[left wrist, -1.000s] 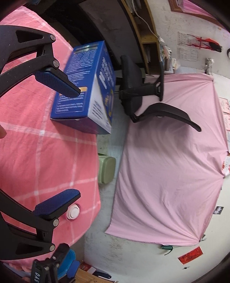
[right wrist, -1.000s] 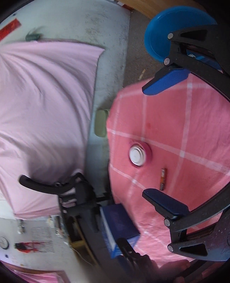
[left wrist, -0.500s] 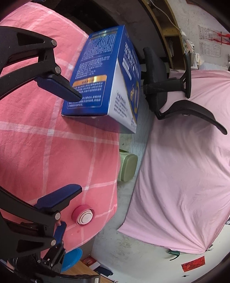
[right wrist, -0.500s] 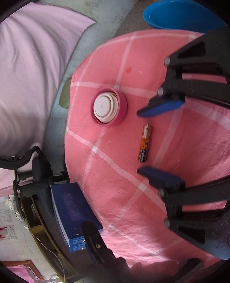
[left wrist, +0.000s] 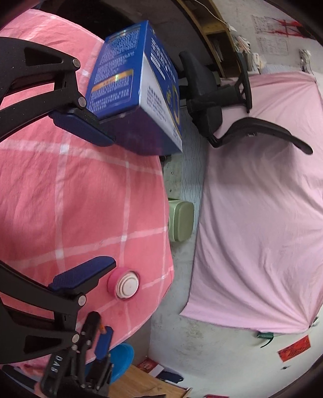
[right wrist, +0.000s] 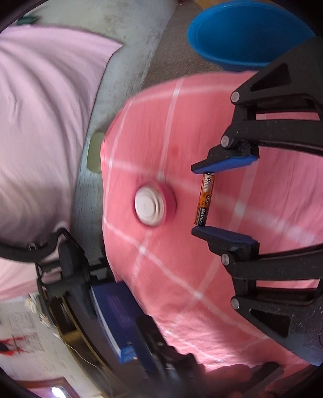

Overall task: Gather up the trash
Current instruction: 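Grasp the pink tape roll with the left tool while the right tool grasps the AA battery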

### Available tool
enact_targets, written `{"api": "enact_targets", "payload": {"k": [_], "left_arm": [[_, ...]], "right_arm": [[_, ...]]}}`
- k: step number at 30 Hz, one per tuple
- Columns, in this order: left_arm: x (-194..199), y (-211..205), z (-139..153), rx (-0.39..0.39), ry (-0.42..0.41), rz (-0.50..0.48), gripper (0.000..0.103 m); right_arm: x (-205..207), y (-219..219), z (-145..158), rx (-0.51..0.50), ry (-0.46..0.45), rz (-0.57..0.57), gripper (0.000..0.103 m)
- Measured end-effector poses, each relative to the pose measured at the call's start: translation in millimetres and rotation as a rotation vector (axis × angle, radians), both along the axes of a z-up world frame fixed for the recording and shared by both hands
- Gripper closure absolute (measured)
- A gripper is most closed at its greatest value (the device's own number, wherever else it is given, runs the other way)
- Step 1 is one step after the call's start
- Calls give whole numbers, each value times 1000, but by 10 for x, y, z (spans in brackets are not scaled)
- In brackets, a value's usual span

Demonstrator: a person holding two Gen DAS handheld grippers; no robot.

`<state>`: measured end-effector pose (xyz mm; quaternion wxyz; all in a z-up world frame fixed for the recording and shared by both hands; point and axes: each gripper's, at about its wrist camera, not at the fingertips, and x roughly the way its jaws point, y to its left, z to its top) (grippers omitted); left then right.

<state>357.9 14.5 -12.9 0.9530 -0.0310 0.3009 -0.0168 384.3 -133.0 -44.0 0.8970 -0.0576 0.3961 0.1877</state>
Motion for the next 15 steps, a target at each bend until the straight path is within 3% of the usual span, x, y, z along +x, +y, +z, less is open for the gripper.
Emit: {"api": "enact_targets", "payload": {"k": [4,10,15], "left_arm": [[135,-230,-36,0,16,-104,17],[615,-397,-159,-145,158,-259,18],[820,-566,-235,-130,205,-304,18]], "right_arm": [[27,-233,40,31,-12,-53,37],[46,-405,90,58,-24,-89,37],[91,-462,109,70,-28,-108,37]]}}
